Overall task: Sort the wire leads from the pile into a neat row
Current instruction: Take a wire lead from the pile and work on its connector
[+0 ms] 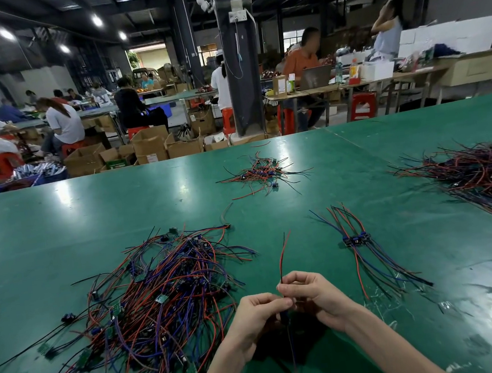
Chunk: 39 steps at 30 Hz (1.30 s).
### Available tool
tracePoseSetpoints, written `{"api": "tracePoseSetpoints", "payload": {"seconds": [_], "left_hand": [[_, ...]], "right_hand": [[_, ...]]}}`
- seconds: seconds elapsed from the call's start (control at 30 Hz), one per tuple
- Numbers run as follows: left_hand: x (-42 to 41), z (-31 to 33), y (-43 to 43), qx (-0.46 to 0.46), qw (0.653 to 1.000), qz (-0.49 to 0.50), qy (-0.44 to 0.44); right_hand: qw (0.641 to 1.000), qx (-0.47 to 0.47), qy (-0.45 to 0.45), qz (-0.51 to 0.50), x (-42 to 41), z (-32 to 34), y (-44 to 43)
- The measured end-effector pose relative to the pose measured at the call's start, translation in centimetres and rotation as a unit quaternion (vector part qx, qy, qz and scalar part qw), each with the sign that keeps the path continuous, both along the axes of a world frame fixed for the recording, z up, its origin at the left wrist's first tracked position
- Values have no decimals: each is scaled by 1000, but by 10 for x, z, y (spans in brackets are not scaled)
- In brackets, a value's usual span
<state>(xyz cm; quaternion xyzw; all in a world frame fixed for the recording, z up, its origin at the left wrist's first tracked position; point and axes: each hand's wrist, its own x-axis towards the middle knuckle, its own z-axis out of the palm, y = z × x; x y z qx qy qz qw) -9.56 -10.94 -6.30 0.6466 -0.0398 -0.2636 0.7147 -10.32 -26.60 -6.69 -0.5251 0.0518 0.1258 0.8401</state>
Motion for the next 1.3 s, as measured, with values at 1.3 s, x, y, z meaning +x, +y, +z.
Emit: {"api": "tracePoseSetpoints", "payload": {"seconds": [1.3], "left_hand": [[-4, 3, 2, 71, 988, -106, -90]], "right_hand": [[949, -113, -7, -293, 21, -3, -37]]}}
